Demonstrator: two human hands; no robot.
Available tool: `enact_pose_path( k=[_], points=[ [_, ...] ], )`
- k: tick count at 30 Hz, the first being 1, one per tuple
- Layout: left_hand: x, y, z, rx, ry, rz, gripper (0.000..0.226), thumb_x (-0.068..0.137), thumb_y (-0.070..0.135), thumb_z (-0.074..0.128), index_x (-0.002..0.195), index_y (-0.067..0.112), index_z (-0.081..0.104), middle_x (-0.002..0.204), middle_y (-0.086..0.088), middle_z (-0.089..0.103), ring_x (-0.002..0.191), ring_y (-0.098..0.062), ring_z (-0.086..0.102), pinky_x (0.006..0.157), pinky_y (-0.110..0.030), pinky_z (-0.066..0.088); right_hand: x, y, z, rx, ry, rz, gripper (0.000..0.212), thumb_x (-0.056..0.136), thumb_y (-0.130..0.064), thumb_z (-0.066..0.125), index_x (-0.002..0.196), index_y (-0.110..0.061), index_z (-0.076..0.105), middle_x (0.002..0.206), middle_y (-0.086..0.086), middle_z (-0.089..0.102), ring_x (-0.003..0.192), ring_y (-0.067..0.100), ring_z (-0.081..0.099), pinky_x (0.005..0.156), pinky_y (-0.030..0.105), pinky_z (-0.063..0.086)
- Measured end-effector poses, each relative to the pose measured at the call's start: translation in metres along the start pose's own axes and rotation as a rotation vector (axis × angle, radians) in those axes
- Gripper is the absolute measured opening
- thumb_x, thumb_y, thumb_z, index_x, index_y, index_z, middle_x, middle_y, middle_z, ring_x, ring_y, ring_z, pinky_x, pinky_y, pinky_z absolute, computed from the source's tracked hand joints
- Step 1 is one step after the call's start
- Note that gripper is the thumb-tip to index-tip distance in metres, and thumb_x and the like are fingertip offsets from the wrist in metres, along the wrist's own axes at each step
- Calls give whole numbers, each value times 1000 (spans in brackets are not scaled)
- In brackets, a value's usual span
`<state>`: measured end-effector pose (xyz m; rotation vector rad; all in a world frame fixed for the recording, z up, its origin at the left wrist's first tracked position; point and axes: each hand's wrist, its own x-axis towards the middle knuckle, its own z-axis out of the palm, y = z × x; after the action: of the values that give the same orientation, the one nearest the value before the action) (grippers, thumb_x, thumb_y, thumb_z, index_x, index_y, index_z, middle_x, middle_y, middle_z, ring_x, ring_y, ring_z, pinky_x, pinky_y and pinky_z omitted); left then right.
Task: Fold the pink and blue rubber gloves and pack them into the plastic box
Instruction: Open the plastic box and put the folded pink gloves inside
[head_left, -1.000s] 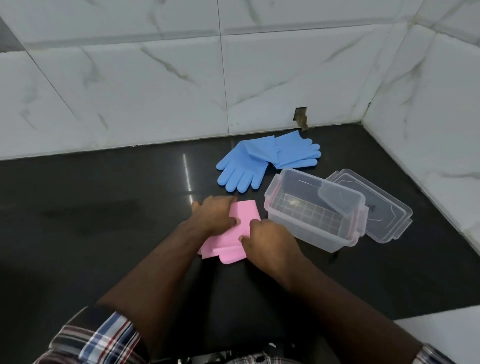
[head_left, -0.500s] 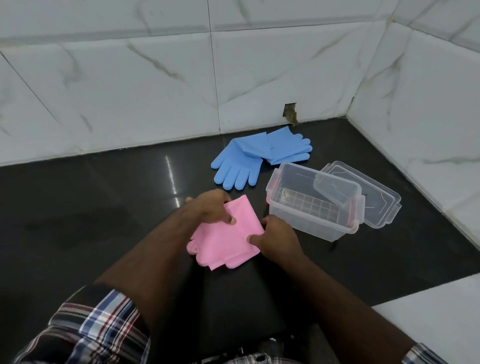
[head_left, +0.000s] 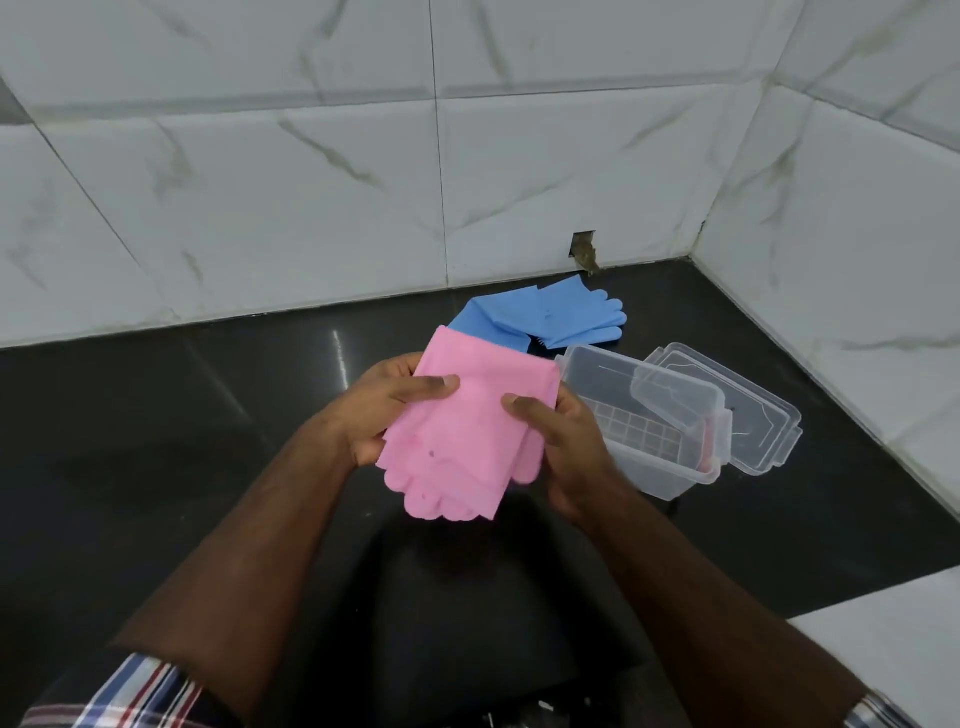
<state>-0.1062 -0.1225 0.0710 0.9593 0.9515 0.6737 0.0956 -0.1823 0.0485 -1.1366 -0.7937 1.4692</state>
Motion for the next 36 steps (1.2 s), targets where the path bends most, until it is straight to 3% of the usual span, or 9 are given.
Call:
enact_pose_path(
  k=[3, 7, 13, 18, 20, 26, 29, 32, 36],
  points=[
    [2, 3, 14, -78, 115, 41, 44, 89, 9, 73, 129, -3, 61, 124, -28, 67, 111, -45, 66, 95, -66, 51, 1, -5, 4, 23, -76, 67, 54, 80, -13, 77, 128, -25, 56, 118, 7, 69, 111, 33, 65, 88, 60, 54],
    [7, 6, 31, -100, 267, 72, 50, 85, 12, 79, 128, -4, 59, 117, -25, 71, 110, -45, 68, 91, -67, 53, 8, -23, -8, -52, -15, 23, 49, 82, -7, 75, 125, -22, 58, 115, 6, 71, 108, 31, 66, 84, 58, 56],
    [13, 6, 61, -173, 202, 61, 39, 92, 16, 70, 127, 1, 62, 119, -20, 72, 111, -39, 69, 93, -60, 55, 25, -57, -41, -139, 27, 44, 44, 83, -6, 73, 123, -17, 59, 114, 8, 71, 105, 33, 68, 84, 58, 56],
    [20, 8, 87, -180, 165, -17, 37, 90, 13, 70, 125, 3, 63, 110, -15, 76, 92, -31, 74, 61, -41, 62, 33, -86, -73, -307, 8, 14, 41, 85, -7, 72, 123, -13, 60, 112, 8, 71, 103, 30, 69, 86, 55, 57],
    [24, 7, 102, -142, 201, -10, 31, 92, 9, 68, 123, 5, 63, 102, -12, 78, 86, -27, 76, 64, -43, 64, 36, -94, -82, -471, 17, -30, 41, 85, -11, 73, 124, -15, 59, 112, 4, 69, 104, 26, 67, 88, 53, 56],
    [46, 4, 140, -123, 329, 35, 39, 91, 5, 70, 128, 8, 57, 117, -13, 72, 98, -31, 74, 73, -52, 63, 48, -108, -102, -674, 24, -133, 43, 87, -12, 70, 127, -17, 55, 113, -2, 64, 103, 18, 62, 91, 46, 55],
    [53, 6, 154, -208, 365, 59, 37, 91, 3, 69, 127, 6, 57, 117, -15, 72, 100, -34, 74, 69, -49, 64, 54, -115, -119, -493, 23, -105, 42, 84, -14, 74, 123, -15, 59, 115, 6, 68, 102, 28, 66, 88, 52, 56],
    [58, 9, 169, -312, 354, 83, 38, 92, 2, 67, 129, 2, 56, 119, -17, 72, 103, -38, 72, 59, -43, 63, 59, -119, -142, -65, -91, 22, 46, 84, -12, 73, 126, -2, 57, 124, 23, 64, 107, 40, 66, 92, 58, 52],
    [66, 7, 190, -418, 387, 127, 38, 94, 2, 65, 130, 3, 55, 119, -19, 71, 104, -39, 72, 55, -40, 63, 60, -108, -155, 295, -349, 215, 55, 98, -27, 56, 144, 0, 41, 139, 26, 51, 126, 44, 46, 111, 56, 26]
  ],
)
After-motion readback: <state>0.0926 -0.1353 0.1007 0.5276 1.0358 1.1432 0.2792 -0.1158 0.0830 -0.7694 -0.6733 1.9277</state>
